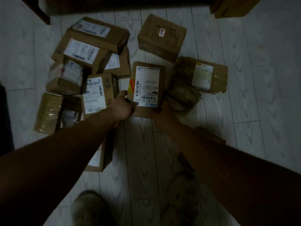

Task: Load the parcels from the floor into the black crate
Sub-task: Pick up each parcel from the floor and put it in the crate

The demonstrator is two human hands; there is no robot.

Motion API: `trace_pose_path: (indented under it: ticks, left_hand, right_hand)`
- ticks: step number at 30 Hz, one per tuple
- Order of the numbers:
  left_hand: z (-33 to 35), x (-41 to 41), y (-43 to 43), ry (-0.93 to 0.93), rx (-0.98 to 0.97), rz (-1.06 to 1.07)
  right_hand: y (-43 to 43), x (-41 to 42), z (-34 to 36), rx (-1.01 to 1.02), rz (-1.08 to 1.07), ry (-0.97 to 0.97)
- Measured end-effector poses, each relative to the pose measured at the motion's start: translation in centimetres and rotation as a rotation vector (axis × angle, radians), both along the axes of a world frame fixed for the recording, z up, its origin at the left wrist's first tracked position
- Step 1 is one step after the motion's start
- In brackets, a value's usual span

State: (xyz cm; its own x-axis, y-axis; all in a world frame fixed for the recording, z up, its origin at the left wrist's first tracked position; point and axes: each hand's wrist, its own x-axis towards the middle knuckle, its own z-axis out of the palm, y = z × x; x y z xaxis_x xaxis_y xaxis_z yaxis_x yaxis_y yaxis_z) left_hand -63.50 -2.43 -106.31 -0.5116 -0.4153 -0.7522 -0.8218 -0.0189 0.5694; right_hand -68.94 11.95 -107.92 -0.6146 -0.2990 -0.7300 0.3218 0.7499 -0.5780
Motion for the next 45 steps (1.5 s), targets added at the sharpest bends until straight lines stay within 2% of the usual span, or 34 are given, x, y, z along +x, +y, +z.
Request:
trace_pose_path:
  ticks: [6,13,15,20,23,26,34,40,45]
  left_hand:
    - [16.1,3.9,-2.1,0.047,0.086,0.165]
    - [38.0,9.6,-6.2,0.160,0.133,0.138]
    - [43.0,10.9,-7.2,0.183,0.144,0.117]
    - [53.9,15.3,-9.1,0.260,0.105,0.128]
    - [58.1,18.4,-9.0,0.296,0.094,0.169]
    - [61.7,21.1,-8.6,0.292,0.041,0.142]
    - [71.3,28.9,-11.9,0.339,-0.232,0.041]
    - [73.6,37.3,-17.3,0.388,-0.332,0.103]
    - [73.6,45.6,-23.9,0.413,-0.378,0.090]
  right_hand:
    - [-1.1,3.4,15.4,-0.225,0.005,0.069]
    - [-3.6,8.3,37.0,-0.387,-0.115,0.092]
    - [-4.6,9.3,41.7,-0.450,-0.113,0.058]
    - [-6.9,12.4,52.7,-0.521,0.014,0.159]
    - [-7.4,14.2,57.1,-0.570,0.133,0.224]
    - [-7.5,16.0,60.2,-0.512,0.209,0.278]
    - [-10.4,22.8,69.8,-0.486,0.378,0.331]
    - [-16.6,29.9,73.0,-0.515,0.477,0.410]
    - [-23.4,37.6,73.4,-0.604,0.432,0.395]
